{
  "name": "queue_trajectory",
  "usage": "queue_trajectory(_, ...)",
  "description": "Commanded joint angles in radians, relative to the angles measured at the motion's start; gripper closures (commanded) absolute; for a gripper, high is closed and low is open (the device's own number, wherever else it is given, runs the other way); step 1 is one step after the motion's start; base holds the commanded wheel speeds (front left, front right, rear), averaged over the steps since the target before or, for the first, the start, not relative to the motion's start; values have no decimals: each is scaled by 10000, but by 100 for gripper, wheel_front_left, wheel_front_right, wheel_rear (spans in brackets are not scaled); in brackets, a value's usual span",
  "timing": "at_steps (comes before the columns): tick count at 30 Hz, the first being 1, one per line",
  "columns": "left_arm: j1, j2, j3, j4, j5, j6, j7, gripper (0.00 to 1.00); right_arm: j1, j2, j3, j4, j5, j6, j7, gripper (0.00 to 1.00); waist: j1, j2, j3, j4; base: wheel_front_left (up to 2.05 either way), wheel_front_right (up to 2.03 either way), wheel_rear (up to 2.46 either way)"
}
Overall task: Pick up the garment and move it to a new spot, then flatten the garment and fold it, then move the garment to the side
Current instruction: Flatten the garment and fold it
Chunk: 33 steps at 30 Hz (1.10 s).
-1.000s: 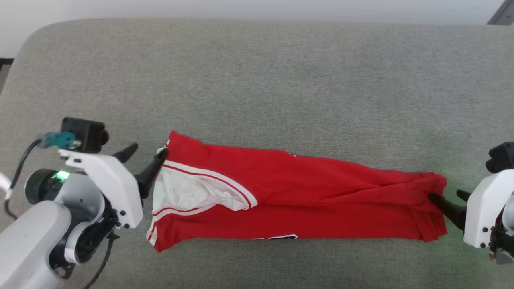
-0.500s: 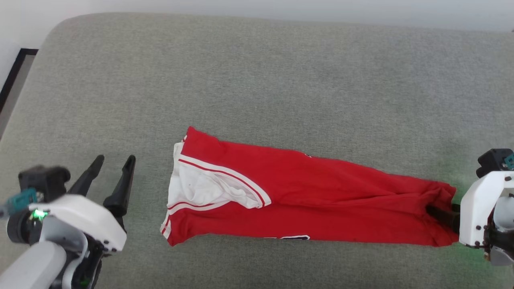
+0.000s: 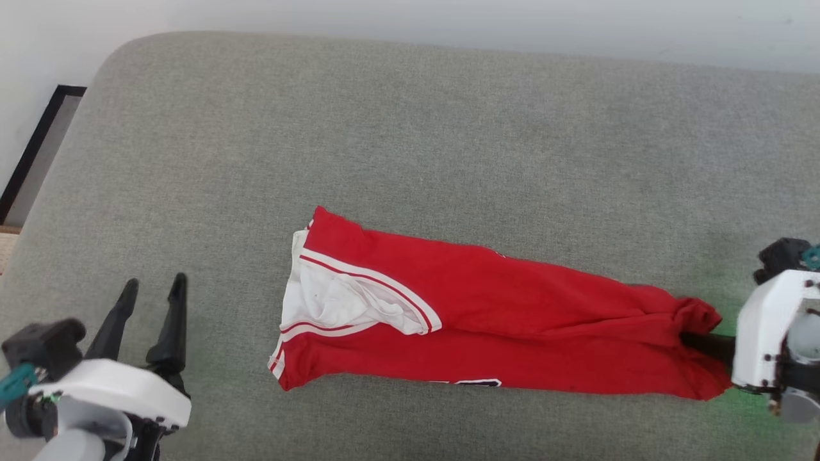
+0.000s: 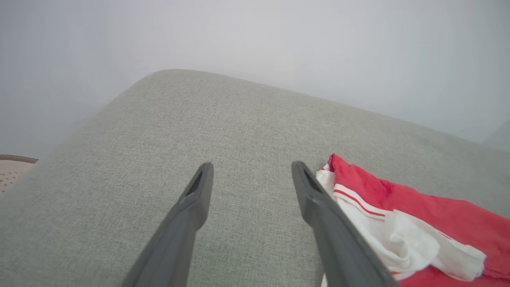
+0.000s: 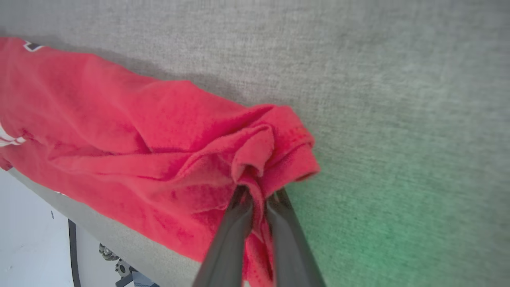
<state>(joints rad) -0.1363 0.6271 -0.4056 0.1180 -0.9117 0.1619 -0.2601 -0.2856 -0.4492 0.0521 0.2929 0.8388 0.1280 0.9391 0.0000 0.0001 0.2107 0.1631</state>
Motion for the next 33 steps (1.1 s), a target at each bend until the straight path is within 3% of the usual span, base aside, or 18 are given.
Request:
queue_trajectory(1,281,-223,320,9,266,-97,-58,0,76,-106,-132,74,80,36,-91,100,0,-1,-52,-39,0,0,0)
queue_trajectory(8,1261,-1563,2108,89,1513,-972,-63,0,106,-732,-1013,549,22,26,-330,100,0,-1,-303,-204,0,0,0)
queue_trajectory(15,1721,-2732,3178,250,2435,-1797,-65,0,-197,-1276,-2076,1470,-318,26,-551,100,0,-1,-476,-444,0,0,0)
queue_trajectory(26,1883,-3757,4091,530,3473,-2522,-64,0,-788,-1564,-2598,2542,-1246,26,-860,100,0,-1,-708,-845,0,0,0)
queue_trajectory(33,2020,-4154,4401,765,3769,-2763,-64,0,-447,-1146,-2266,1312,-611,27,-344,100,0,-1,-930,-1071,0,0,0)
